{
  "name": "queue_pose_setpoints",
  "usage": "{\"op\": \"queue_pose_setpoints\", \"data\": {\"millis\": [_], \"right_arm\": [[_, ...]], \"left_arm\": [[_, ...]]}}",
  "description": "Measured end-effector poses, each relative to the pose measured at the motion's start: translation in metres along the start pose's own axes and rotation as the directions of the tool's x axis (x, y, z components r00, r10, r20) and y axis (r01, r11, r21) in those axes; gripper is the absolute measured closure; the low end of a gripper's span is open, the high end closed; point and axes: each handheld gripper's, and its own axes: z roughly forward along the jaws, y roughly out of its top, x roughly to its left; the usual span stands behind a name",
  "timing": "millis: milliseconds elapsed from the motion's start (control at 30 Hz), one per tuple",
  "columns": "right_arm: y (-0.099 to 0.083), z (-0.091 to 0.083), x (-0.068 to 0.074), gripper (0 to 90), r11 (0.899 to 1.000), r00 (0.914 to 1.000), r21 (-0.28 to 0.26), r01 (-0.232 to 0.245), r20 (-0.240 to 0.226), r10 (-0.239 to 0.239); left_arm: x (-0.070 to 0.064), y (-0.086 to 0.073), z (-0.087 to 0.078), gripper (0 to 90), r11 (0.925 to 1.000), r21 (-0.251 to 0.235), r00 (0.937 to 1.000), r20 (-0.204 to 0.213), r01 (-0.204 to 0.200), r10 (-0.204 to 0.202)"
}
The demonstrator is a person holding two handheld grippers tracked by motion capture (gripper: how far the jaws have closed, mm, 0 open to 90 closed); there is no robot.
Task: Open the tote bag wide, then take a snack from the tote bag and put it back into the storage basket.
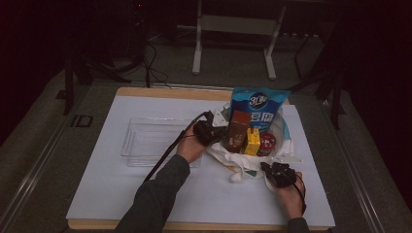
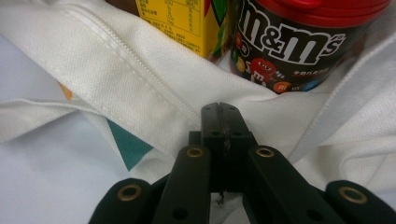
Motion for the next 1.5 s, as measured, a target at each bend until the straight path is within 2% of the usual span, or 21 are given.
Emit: {"op": "queue_pose_setpoints", "data": {"millis": [33, 67, 100, 133, 167, 200, 233, 300, 333, 367, 567, 633, 733, 867, 967, 1133, 1167, 1233, 1300, 1500], "right_arm": [[0.000, 0.000, 0.000, 90.0, 1.000, 1.0000, -0.002, -0.001, -0.003, 0.001], [0.000, 0.000, 0.000, 90.0, 1.000, 1.0000, -0.002, -0.001, -0.003, 0.001], [0.000, 0.000, -0.001, 90.0, 1.000, 1.0000, -0.003, 0.001, -0.006, -0.001], [0.000, 0.000, -0.001, 90.0, 1.000, 1.0000, -0.002, 0.000, -0.006, 0.000], [0.000, 0.000, -0.001, 90.0, 1.000, 1.0000, -0.002, -0.001, -0.006, 0.001], [0.000, 0.000, -0.001, 90.0, 1.000, 1.0000, -0.002, -0.001, -0.007, 0.001], [0.000, 0.001, -0.001, 90.0, 1.000, 1.0000, -0.004, -0.003, -0.009, 0.003], [0.000, 0.001, -0.001, 90.0, 1.000, 0.9999, -0.004, -0.004, -0.011, 0.004], [0.000, 0.001, -0.001, 90.0, 1.000, 0.9999, -0.004, -0.004, -0.011, 0.004], [0.000, 0.001, -0.002, 90.0, 1.000, 0.9999, -0.004, -0.005, -0.012, 0.005], [-0.001, 0.001, -0.002, 90.0, 1.000, 0.9999, -0.007, -0.010, -0.012, 0.010], [-0.001, 0.001, -0.002, 90.0, 1.000, 0.9998, -0.009, -0.012, -0.016, 0.012], [-0.001, 0.001, -0.003, 90.0, 1.000, 0.9997, -0.010, -0.014, -0.019, 0.014], [-0.001, 0.001, -0.003, 90.0, 1.000, 0.9996, -0.012, -0.017, -0.022, 0.017], [-0.002, 0.001, -0.003, 90.0, 1.000, 0.9996, -0.016, -0.018, -0.021, 0.018], [-0.002, 0.001, -0.003, 90.0, 1.000, 0.9996, -0.019, -0.019, -0.020, 0.019], [-0.002, 0.001, -0.003, 90.0, 1.000, 0.9996, -0.021, -0.020, -0.020, 0.020], [-0.003, 0.001, -0.003, 90.0, 1.000, 0.9995, -0.022, -0.022, -0.021, 0.022], [-0.003, 0.001, -0.003, 90.0, 0.999, 0.9993, -0.023, -0.028, -0.024, 0.027], [-0.003, 0.001, -0.003, 90.0, 0.999, 0.9992, -0.023, -0.030, -0.025, 0.030]], "left_arm": [[-0.002, 0.001, 0.004, 84.0, 0.9991, 0.040, 0.9999, -0.008, -0.015, 0.015], [-0.002, 0.001, 0.004, 85.2, 0.9991, 0.040, 0.9999, -0.008, -0.015, 0.015], [-0.003, 0.001, 0.008, 86.4, 0.9976, 0.064, 0.9996, -0.010, -0.025, 0.026], [-0.003, 0.000, 0.012, 86.8, 0.9970, 0.075, 0.9998, 0.007, -0.017, 0.016], [-0.003, 0.000, 0.012, 87.3, 0.9970, 0.075, 0.9998, 0.007, -0.017, 0.016], [-0.004, -0.001, 0.013, 87.7, 0.9971, 0.076, 0.9996, 0.025, -0.012, 0.010], [-0.008, -0.002, 0.014, 88.1, 0.9964, 0.079, 0.9982, 0.054, -0.029, 0.025], [-0.008, -0.002, 0.014, 88.1, 0.9964, 0.079, 0.9982, 0.054, -0.029, 0.025], [-0.012, -0.002, 0.015, 88.1, 0.9941, 0.093, 0.9962, 0.072, -0.056, 0.050], [-0.012, -0.002, 0.015, 88.0, 0.9940, 0.093, 0.9957, 0.078, -0.058, 0.050], [-0.007, -0.003, 0.013, 80.3, 0.9938, 0.098, 0.9956, 0.083, -0.053, 0.045], [-0.003, -0.003, 0.011, 75.8, 0.9941, 0.099, 0.9946, 0.097, -0.044, 0.035], [-0.001, -0.002, 0.009, 73.9, 0.9930, 0.107, 0.9947, 0.095, -0.051, 0.041], [0.007, 0.000, 0.002, 67.8, 0.9945, 0.099, 0.9916, 0.128, -0.034, 0.021], [0.009, 0.003, -0.001, 65.5, 0.9942, 0.101, 0.9901, 0.138, -0.039, 0.025], [0.014, 0.009, -0.006, 60.5, 0.9970, 0.071, 0.9852, 0.171, -0.029, 0.016], [0.016, 0.010, -0.007, 58.8, 0.9978, 0.059, 0.9823, 0.187, -0.029, 0.017], [0.017, 0.012, -0.010, 53.3, 0.9989, 0.032, 0.9834, 0.179, -0.035, 0.029], [0.020, 0.016, -0.012, 48.2, 0.9995, 0.011, 0.9788, 0.203, -0.030, 0.027], [0.027, 0.025, -0.017, 41.0, 0.9987, -0.048, 0.9700, 0.242, -0.017, 0.029]]}}
